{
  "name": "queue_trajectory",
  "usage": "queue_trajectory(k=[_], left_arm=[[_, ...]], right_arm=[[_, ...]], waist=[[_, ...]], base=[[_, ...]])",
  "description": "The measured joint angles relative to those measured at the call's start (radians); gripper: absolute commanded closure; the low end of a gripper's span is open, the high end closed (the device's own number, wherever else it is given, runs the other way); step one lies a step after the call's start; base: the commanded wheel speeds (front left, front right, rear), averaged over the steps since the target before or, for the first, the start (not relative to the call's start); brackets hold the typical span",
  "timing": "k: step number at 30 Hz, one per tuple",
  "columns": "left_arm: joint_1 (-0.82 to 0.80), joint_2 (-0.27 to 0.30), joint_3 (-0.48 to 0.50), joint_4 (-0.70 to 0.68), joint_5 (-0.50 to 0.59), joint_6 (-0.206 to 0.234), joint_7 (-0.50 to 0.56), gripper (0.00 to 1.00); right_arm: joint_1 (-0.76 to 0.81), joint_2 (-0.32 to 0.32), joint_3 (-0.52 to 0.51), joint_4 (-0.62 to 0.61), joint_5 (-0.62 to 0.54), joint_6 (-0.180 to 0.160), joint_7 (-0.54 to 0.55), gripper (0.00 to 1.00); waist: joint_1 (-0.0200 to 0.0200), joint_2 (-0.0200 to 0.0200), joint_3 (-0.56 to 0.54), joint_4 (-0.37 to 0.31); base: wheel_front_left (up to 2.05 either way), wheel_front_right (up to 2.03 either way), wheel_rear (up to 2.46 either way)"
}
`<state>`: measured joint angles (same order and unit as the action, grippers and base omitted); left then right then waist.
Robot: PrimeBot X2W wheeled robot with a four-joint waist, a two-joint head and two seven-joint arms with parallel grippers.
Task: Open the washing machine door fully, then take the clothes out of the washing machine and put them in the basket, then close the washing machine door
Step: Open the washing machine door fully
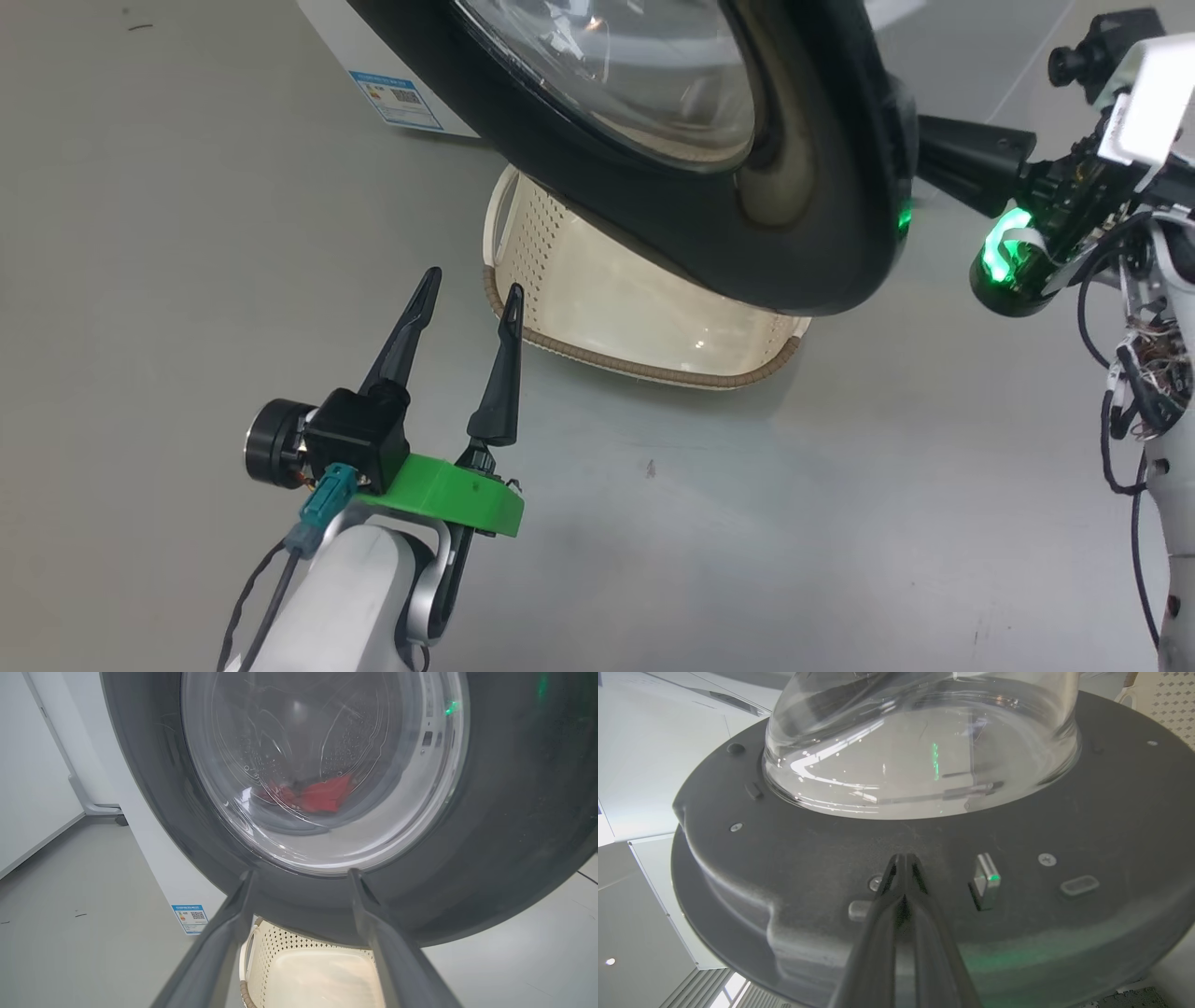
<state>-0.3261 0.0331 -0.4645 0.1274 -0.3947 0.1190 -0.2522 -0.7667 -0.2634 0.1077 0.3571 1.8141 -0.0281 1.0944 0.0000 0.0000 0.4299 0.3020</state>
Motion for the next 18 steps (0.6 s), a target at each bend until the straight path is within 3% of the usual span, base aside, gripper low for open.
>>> queue_trajectory(k=[18], left_arm=[[0.047,0.000,0.004,0.038,0.000,0.000,0.000,0.00]], right_arm=[[0.184,0.126,0.082,-0.014,0.016,0.008,0.000,1.00]], waist=[[0.0000,0.0000,-0.118,0.037]], base=[[0.00,0.00,0.00]])
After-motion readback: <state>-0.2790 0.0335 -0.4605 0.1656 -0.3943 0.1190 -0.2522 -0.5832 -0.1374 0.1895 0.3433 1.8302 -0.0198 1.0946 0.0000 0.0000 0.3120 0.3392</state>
